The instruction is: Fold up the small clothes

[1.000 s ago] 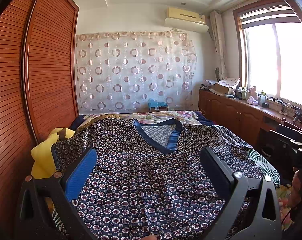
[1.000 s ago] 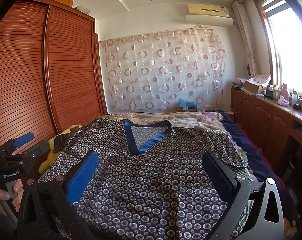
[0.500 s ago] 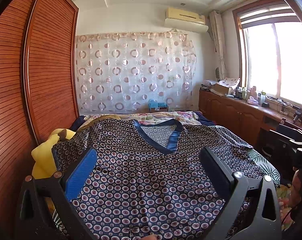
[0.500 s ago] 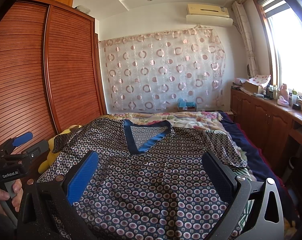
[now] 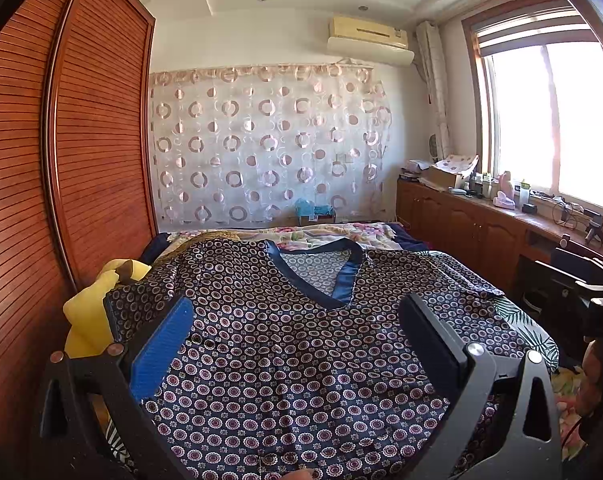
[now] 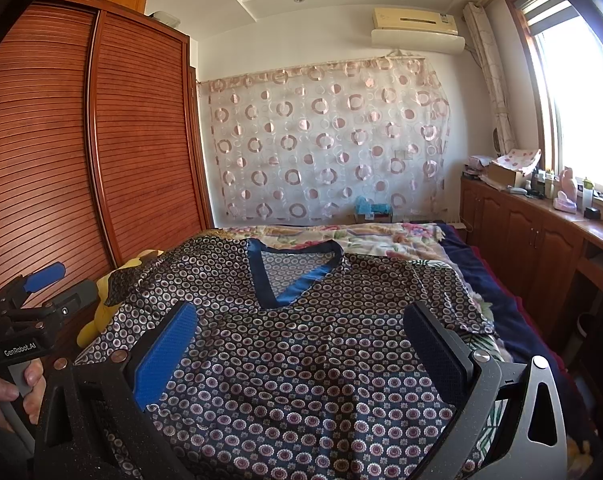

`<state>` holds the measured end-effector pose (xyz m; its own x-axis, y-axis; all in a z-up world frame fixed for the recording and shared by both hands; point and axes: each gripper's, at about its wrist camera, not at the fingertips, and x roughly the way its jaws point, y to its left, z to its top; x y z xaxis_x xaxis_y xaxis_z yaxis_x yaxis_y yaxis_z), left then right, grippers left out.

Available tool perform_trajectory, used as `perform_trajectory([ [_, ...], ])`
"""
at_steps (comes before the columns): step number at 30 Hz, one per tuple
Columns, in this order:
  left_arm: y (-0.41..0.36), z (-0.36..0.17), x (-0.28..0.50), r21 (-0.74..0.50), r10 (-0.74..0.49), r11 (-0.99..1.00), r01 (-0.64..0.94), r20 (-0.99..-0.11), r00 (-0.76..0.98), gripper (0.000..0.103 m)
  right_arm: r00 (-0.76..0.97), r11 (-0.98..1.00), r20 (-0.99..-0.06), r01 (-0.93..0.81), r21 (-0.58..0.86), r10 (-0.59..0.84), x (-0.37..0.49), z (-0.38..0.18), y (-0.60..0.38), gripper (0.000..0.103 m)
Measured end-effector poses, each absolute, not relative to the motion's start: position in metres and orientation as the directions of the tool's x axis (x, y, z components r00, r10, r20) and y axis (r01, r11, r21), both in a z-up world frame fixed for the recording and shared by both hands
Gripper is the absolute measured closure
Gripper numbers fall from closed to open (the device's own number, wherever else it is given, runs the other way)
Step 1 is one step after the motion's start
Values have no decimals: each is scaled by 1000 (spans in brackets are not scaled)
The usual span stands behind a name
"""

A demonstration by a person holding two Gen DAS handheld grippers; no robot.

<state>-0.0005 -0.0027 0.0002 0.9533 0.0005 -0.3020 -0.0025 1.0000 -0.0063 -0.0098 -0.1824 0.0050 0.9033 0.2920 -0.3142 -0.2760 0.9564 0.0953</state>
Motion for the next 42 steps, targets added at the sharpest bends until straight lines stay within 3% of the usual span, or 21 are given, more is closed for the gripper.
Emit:
perform_trajectory([
  [34,-3,9,-3,-7,-4,1000,2,-306,952,0,902,954,-312,-281,99,298,-9,4,-183,0],
  [42,21,-9,12,-17,14,1000,-23,-395,919,0,876,946,-359,-308,100,322,9,-14,-175,0],
])
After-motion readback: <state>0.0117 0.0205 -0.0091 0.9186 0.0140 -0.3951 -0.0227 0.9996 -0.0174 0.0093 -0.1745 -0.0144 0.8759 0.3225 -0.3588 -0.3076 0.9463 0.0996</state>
